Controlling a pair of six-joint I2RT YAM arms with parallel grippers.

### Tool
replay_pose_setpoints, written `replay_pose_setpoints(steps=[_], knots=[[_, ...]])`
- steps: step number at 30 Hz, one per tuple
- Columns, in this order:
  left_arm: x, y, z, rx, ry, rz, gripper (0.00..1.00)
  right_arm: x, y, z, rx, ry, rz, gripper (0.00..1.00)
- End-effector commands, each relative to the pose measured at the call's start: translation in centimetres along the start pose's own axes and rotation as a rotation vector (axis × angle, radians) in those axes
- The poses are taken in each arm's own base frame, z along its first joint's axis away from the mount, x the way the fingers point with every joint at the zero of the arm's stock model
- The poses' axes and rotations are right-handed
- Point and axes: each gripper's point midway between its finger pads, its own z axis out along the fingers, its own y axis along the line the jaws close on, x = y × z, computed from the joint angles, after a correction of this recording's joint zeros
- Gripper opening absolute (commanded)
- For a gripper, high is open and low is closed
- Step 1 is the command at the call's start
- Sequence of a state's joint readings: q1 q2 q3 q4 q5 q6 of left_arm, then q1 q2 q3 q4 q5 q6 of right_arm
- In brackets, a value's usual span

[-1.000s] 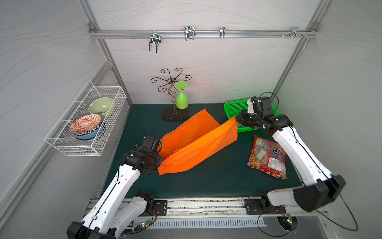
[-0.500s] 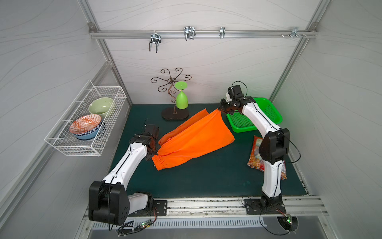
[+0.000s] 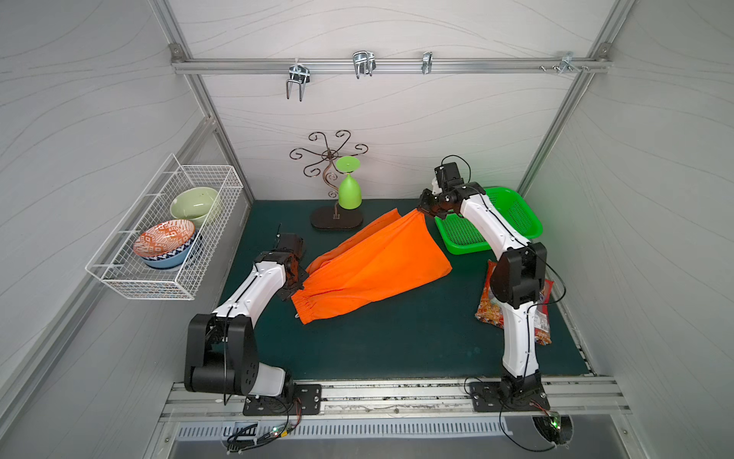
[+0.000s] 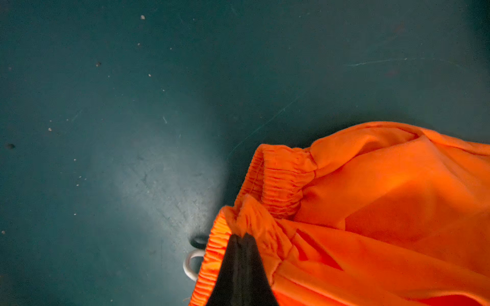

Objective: Roll up the shorts
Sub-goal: Fold the shorts at the center of the board, then adjust the shorts at the center of the board.

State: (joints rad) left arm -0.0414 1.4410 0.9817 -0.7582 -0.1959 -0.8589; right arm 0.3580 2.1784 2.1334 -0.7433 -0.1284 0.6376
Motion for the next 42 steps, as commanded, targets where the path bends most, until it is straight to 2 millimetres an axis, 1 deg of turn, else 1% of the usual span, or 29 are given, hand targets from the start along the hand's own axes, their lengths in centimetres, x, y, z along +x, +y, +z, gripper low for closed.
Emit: replay_pose_setpoints(steps=[1,3,7,8,9,10,11,12,13,14,15,17,19,20,22,23,24,26,28,30,32,34,36,37,39,42], knots=[[-1.5,-0.7,-0.1,-0.006,-0.018,0.011,0.00,-1.8,-3.0,0.9,0.080,-0.031,0.051,0.00],[-1.4,-1.1,0.1,0.003,0.004,0.016,0.00,-2.1,-3.3,1.3,0.094,-0.031,0.048,0.00],[-1.8,-1.6,0.5,-0.004,0.007,0.012,0.00,-2.4,-4.0,2.8,0.104,-0.020,0.062,0.00],[-2.1,-1.8,0.5,0.000,0.003,0.010,0.05,-2.5,-4.1,3.1,0.101,-0.016,0.064,0.00],[-2.3,-2.1,0.5,0.006,0.000,0.013,0.18,-2.4,-4.0,3.5,0.099,-0.010,0.063,0.00],[-2.7,-2.3,0.4,0.009,-0.005,0.015,0.30,-2.4,-4.0,3.8,0.095,-0.005,0.062,0.06],[-3.2,-2.6,0.1,0.013,-0.017,0.017,0.43,-2.5,-3.9,3.9,0.096,0.000,0.065,0.18],[-3.5,-2.8,-0.4,0.015,-0.028,0.020,0.53,-2.6,-3.7,3.8,0.091,0.000,0.061,0.27],[-3.9,-3.1,-0.9,0.027,-0.039,0.026,0.57,-2.7,-3.4,3.5,0.086,-0.002,0.053,0.31],[-4.3,-3.2,-1.7,0.040,-0.053,0.033,0.61,-2.9,-3.1,2.9,0.085,-0.010,0.040,0.38],[-4.6,-3.3,-2.4,0.052,-0.070,0.040,0.64,-3.1,-2.8,2.2,0.083,-0.023,0.022,0.42],[-5.2,-3.3,-4.0,0.083,-0.109,0.055,0.65,-3.2,-2.2,0.7,0.081,-0.047,-0.013,0.43],[-5.0,-3.2,-5.1,0.114,-0.126,0.065,0.66,-2.7,-1.5,-0.9,0.076,-0.063,-0.049,0.43],[-4.6,-3.2,-5.6,0.139,-0.122,0.072,0.65,-2.2,-1.0,-1.7,0.068,-0.066,-0.073,0.43],[-3.4,-3.3,-6.1,0.172,-0.118,0.105,0.59,-0.3,0.0,-2.9,0.048,-0.059,-0.124,0.44],[-2.4,-3.7,-6.1,0.197,-0.110,0.135,0.56,1.1,0.7,-3.4,0.027,-0.049,-0.155,0.44],[-1.5,-3.9,-6.0,0.212,-0.100,0.157,0.54,2.8,1.2,-3.8,0.010,-0.029,-0.190,0.44],[0.0,-4.5,-5.4,0.223,-0.077,0.197,0.49,6.1,1.8,-4.3,-0.005,-0.006,-0.257,0.44],[0.9,-5.0,-4.2,0.212,-0.044,0.215,0.46,9.6,1.8,-4.2,-0.021,0.034,-0.294,0.44],[1.2,-5.1,-2.8,0.173,-0.014,0.210,0.46,13.0,1.5,-3.9,-0.037,0.091,-0.304,0.44],[1.2,-4.7,-1.0,0.105,0.011,0.197,0.46,16.4,1.2,-3.1,-0.066,0.148,-0.296,0.45],[1.3,-4.2,0.4,0.037,0.027,0.196,0.46,18.9,0.3,-2.2,-0.069,0.190,-0.265,0.45],[1.8,-3.7,1.7,-0.016,0.067,0.198,0.46,20.7,-1.0,-0.9,-0.058,0.229,-0.237,0.45],[2.2,-3.5,2.1,-0.032,0.087,0.200,0.46,21.0,-1.6,-0.3,-0.044,0.240,-0.225,0.45],[3.3,-2.9,2.9,-0.057,0.129,0.195,0.46,21.4,-2.9,0.9,0.003,0.251,-0.223,0.45],[5.7,-1.8,3.7,-0.060,0.189,0.206,0.45,21.4,-5.2,2.7,0.085,0.276,-0.204,0.44]])
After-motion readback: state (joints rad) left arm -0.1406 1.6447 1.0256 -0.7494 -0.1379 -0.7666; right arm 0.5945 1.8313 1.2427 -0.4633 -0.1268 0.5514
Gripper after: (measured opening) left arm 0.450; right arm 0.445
